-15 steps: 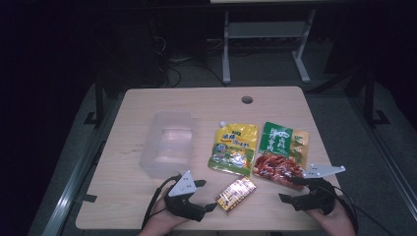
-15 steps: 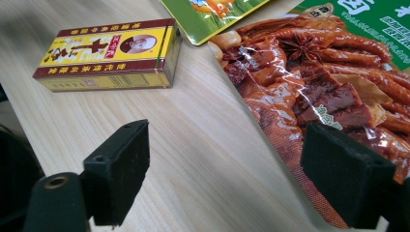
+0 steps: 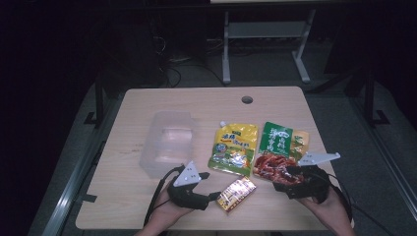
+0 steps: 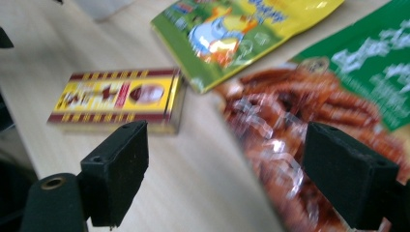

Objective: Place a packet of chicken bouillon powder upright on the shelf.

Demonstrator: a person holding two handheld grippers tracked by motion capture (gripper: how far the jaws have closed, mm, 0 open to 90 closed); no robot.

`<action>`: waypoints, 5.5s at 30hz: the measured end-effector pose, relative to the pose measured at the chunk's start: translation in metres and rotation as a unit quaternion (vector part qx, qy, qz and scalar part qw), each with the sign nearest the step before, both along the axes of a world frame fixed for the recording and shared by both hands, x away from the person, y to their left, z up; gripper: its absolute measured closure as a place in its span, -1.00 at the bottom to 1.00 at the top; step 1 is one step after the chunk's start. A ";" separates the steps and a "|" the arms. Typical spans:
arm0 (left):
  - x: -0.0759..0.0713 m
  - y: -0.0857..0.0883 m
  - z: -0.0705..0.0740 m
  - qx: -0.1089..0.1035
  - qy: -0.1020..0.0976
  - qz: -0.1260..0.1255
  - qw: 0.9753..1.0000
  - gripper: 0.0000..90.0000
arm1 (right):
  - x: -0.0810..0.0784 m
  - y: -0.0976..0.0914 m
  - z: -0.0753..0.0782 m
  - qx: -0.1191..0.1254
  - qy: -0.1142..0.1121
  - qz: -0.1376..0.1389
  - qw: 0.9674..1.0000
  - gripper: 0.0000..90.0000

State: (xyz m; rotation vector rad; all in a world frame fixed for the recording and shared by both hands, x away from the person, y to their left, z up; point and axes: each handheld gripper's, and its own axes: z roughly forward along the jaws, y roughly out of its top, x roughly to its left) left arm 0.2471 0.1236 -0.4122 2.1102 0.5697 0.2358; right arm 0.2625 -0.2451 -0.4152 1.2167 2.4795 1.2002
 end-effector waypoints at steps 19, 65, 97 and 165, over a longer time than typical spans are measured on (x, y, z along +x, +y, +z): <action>0.056 -0.053 -0.001 0.019 0.015 0.021 0.999 0.37 | 0.104 0.043 0.047 -0.033 0.031 -0.035 0.998 -0.51; 0.086 -0.083 -0.034 0.140 0.000 0.077 0.987 0.87 | 0.193 0.072 -0.031 -0.048 0.177 -0.112 0.977 0.05; 0.086 -0.084 -0.035 0.141 -0.001 0.071 0.987 0.88 | 0.200 0.066 -0.034 0.009 0.178 -0.082 0.981 0.40; 0.078 -0.059 -0.011 0.020 0.058 0.131 0.989 -0.57 | 0.050 0.032 0.055 0.045 -0.112 0.067 0.990 0.99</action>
